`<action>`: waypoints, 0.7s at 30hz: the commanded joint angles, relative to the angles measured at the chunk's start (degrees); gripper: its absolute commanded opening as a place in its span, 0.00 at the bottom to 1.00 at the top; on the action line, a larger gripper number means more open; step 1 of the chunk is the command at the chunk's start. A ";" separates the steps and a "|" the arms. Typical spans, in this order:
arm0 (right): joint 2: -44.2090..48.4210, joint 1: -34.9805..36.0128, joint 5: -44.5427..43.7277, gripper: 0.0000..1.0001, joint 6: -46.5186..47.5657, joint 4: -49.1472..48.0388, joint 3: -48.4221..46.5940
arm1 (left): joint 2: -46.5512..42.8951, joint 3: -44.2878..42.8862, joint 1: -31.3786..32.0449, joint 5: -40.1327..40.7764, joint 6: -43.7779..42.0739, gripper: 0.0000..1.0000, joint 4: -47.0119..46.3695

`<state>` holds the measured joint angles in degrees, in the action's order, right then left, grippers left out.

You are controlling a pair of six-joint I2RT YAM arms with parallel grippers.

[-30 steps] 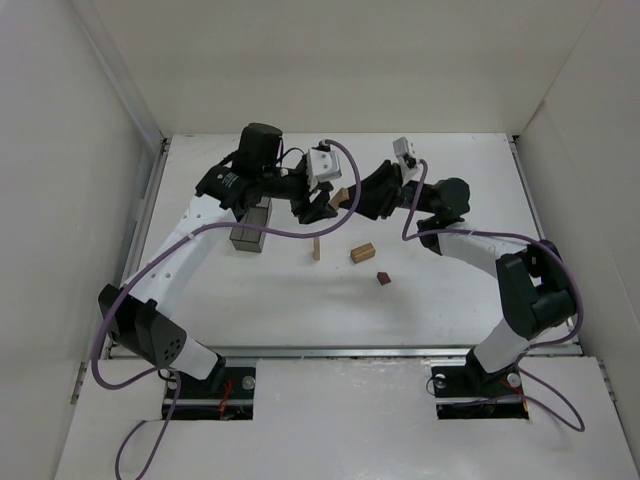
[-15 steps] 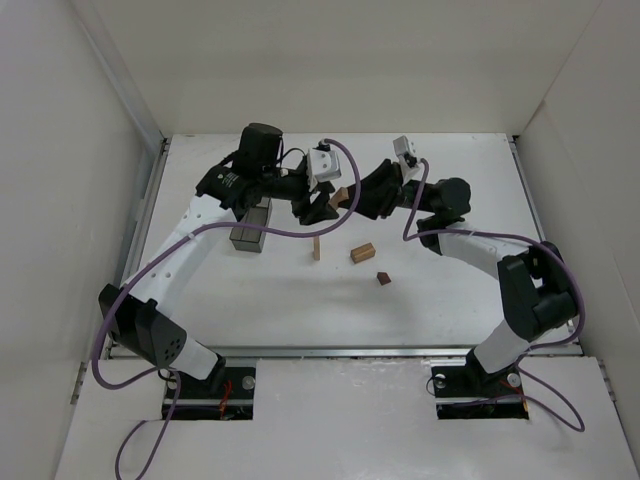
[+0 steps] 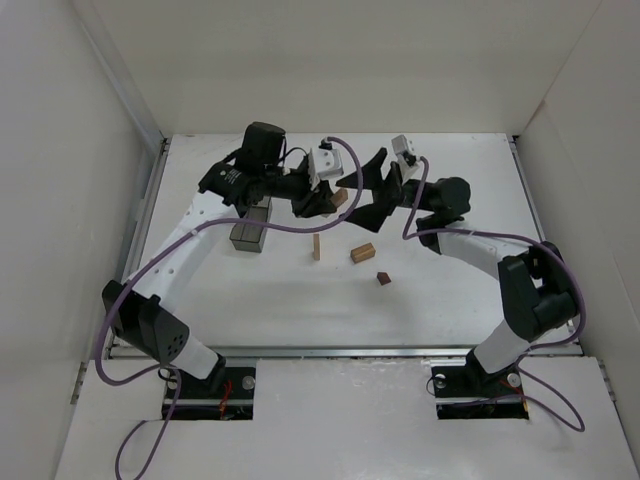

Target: Build the wood block tower

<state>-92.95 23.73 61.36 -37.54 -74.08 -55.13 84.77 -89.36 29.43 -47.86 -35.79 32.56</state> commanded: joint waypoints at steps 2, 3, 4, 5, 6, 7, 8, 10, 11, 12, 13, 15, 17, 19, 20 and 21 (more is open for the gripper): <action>2.32 0.09 2.26 1.00 -1.75 -15.23 -3.14 | 4.95 -6.69 0.28 8.70 -5.85 0.00 7.76; 2.33 -0.86 2.79 1.00 -1.14 -13.30 -2.53 | 6.79 -10.79 0.28 11.18 -7.35 0.00 14.14; 3.11 -2.18 2.80 1.00 -1.13 -12.41 -0.87 | 8.64 -12.83 0.28 13.55 -10.58 0.00 17.51; 4.17 -2.98 4.71 1.00 0.78 -11.27 -0.24 | 12.14 -14.59 0.28 17.84 -12.18 0.00 20.50; 4.70 -3.77 5.77 1.00 2.02 -6.47 -0.24 | 13.65 -15.83 0.28 19.71 -13.50 0.00 23.14; 5.40 -5.25 7.00 1.00 3.77 -2.86 0.46 | 14.80 -17.58 0.28 21.56 -14.47 0.00 26.99; 7.06 -6.05 8.06 1.00 6.40 1.70 0.47 | 16.20 -17.60 0.28 23.32 -15.18 0.00 27.99; 9.79 -7.37 7.82 1.00 19.82 21.56 0.47 | 16.82 -16.82 0.28 27.45 -15.80 0.00 29.05; 11.54 -8.25 6.41 1.00 26.31 29.62 0.47 | 16.83 -16.81 0.28 28.34 -15.80 0.00 29.06; 15.48 -8.26 1.18 1.00 41.86 38.57 -0.32 | 16.83 -15.85 0.80 28.95 -14.84 0.00 29.06; 17.17 -8.26 -2.09 1.00 49.94 56.94 -1.37 | 16.83 -15.32 0.80 29.48 -14.83 0.00 28.53; 19.11 -8.26 -7.81 1.00 59.91 69.11 -4.27 | 17.36 -13.91 1.41 30.28 -14.13 0.00 28.53; 19.73 -8.26 -13.36 1.00 67.48 80.43 -5.85 | 17.36 -12.77 2.03 31.68 -13.52 0.00 28.00; 19.73 -8.87 -16.17 1.00 70.49 84.44 -6.57 | 18.06 -12.77 3.43 32.21 -13.52 0.00 28.00; 19.73 -8.87 -16.71 1.00 71.02 85.06 -6.57 | 18.76 -12.77 3.96 33.08 -13.52 0.00 28.00; 19.73 -8.87 -16.71 1.00 71.03 85.07 -5.17 | 18.76 -12.77 4.49 33.09 -13.52 0.00 28.00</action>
<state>-72.99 15.31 50.26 21.58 -4.99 -60.07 104.22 -102.52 31.94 -16.71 -48.82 59.00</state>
